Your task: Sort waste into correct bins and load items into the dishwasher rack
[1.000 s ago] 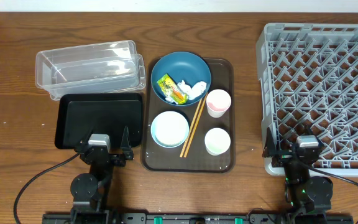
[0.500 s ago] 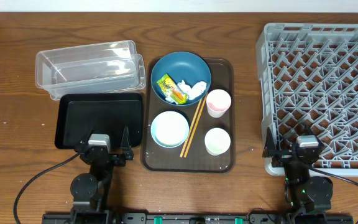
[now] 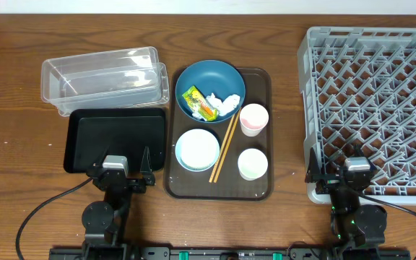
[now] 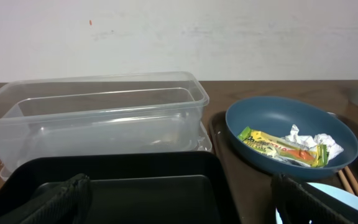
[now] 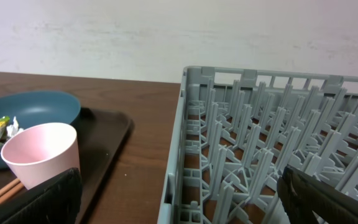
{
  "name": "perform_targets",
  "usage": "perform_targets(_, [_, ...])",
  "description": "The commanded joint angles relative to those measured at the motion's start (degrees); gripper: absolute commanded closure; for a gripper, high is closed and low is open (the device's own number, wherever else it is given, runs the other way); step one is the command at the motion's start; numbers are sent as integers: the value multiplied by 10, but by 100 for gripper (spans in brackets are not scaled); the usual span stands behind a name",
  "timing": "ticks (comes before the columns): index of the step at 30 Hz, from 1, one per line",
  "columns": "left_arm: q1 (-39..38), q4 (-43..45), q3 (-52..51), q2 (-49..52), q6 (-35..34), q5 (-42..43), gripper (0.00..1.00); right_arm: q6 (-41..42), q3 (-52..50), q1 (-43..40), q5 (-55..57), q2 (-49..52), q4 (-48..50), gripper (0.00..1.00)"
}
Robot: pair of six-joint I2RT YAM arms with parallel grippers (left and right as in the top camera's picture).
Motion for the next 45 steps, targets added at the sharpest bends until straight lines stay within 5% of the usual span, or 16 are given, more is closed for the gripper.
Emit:
perform_targets(1, [4, -20, -8, -3, 8, 3, 5, -1, -1, 4, 1, 2, -1, 1])
perform_targets(17, [3, -101, 71, 50, -86, 8, 5, 49, 72, 4, -17, 34, -45, 1])
perform_targets(24, [3, -194, 239, 229, -96, 37, 5, 48, 208, 4, -19, 172, -135, 1])
perform_targets(35, [3, -608, 572, 546, -96, 58, 5, 48, 416, 4, -28, 409, -306, 1])
perform_targets(45, [3, -635, 581, 641, -96, 58, 5, 48, 426, 4, -29, 425, -309, 1])
